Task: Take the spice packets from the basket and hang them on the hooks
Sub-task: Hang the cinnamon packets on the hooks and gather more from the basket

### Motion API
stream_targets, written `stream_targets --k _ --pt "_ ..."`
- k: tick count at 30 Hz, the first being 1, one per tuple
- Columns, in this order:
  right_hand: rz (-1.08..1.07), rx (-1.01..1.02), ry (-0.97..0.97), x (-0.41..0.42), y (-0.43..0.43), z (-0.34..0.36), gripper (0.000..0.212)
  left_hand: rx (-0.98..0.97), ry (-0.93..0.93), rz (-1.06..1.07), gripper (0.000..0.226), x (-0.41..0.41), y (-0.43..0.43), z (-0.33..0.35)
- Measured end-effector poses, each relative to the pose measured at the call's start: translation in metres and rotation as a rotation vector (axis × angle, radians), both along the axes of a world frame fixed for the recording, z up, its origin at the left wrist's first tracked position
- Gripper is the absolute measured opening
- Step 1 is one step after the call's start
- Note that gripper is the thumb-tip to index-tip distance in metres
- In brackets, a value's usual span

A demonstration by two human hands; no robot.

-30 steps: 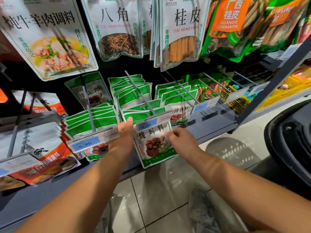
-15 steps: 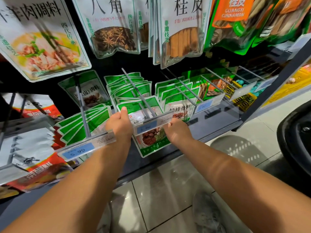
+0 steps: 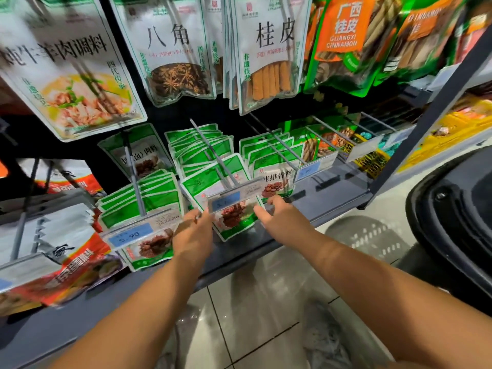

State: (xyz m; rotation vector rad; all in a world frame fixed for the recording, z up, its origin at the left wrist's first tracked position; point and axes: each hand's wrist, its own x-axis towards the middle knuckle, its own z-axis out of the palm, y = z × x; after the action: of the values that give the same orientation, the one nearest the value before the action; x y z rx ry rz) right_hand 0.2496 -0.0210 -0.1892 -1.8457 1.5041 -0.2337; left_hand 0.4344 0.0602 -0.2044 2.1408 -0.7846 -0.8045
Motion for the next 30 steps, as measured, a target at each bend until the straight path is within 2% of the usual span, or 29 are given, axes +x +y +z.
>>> stream_targets --k 2,6,11,14,23,30 --pt "0.042 -0.006 0.031 -0.011 0.009 0.009 0.060 0.053 -0.081 -0.068 0.046 -0.008 0.017 -0.004" --pt "0.170 -0.041 0.136 -0.033 0.023 0.043 0.073 0.062 -0.074 -0.204 0.055 -0.037 0.043 0.014" --pt "0.271 -0.239 0.264 -0.075 0.056 0.105 0.070 0.001 -0.187 -0.475 0.063 -0.071 0.059 0.053" --pt "0.303 -0.371 0.264 -0.106 0.080 0.145 0.068 -0.090 -0.280 -0.603 0.062 -0.100 0.061 0.091" --pt "0.152 -0.659 0.299 -0.220 0.123 0.230 0.057 -0.401 -0.365 -0.839 0.060 -0.192 0.037 0.201" --pt "-0.032 -0.499 0.408 -0.340 0.137 0.231 0.060 -0.520 -0.467 -1.016 0.049 -0.288 0.003 0.236"
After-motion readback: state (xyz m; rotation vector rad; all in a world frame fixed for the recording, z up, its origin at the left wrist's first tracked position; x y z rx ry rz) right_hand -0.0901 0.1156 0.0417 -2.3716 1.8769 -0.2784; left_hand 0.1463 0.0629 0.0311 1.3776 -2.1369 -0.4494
